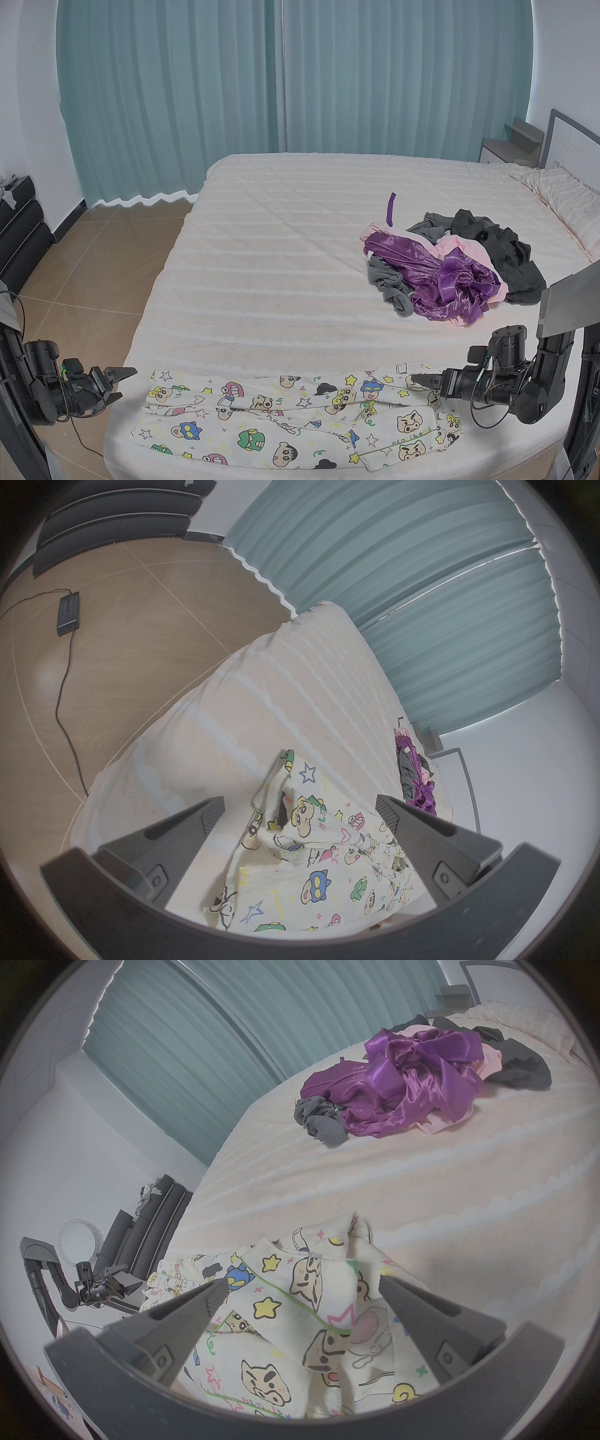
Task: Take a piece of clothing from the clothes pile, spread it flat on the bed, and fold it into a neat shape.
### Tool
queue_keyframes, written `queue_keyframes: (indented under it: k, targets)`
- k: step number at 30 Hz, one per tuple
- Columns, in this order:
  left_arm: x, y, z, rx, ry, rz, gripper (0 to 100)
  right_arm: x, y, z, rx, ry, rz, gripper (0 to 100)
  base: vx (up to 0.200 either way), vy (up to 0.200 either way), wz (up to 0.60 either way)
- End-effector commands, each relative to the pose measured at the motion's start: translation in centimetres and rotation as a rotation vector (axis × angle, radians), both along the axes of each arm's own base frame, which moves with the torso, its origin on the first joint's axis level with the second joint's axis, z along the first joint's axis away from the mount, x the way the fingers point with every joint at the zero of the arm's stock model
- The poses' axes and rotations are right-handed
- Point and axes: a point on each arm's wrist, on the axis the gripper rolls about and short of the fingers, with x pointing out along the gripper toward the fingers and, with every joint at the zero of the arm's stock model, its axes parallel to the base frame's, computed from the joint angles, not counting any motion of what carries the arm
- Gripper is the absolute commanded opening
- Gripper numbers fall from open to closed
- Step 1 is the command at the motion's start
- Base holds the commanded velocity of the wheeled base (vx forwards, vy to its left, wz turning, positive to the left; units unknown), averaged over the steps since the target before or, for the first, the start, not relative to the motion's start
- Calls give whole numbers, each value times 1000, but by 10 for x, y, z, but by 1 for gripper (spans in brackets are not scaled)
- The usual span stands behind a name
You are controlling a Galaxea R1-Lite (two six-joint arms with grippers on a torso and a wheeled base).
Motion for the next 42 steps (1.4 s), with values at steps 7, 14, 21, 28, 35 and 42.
queue_keyframes:
  k: [7, 14, 21, 28, 35, 42]
  targets:
    - [0, 0, 0, -1, 1, -1, 100, -2, 2, -3, -13, -3, -3, 0, 0, 0, 0]
    - [0, 0, 0, -1, 1, 0, 100, -7, 7, 1, -45, -48, -15, 0, 0, 0, 0]
    - [0, 0, 0, -1, 1, 0, 100, -11, 18, 13, -50, -162, 53, 0, 0, 0, 0]
    - [0, 0, 0, -1, 1, 0, 100, 2, 24, 24, -35, -255, 77, 0, 0, 0, 0]
    - [0, 0, 0, -1, 1, -1, 100, 27, 24, 18, -37, -270, 50, 0, 0, 0, 0]
    - [0, 0, 0, -2, 3, -1, 100, 45, 25, -1, -60, -202, 33, 0, 0, 0, 0]
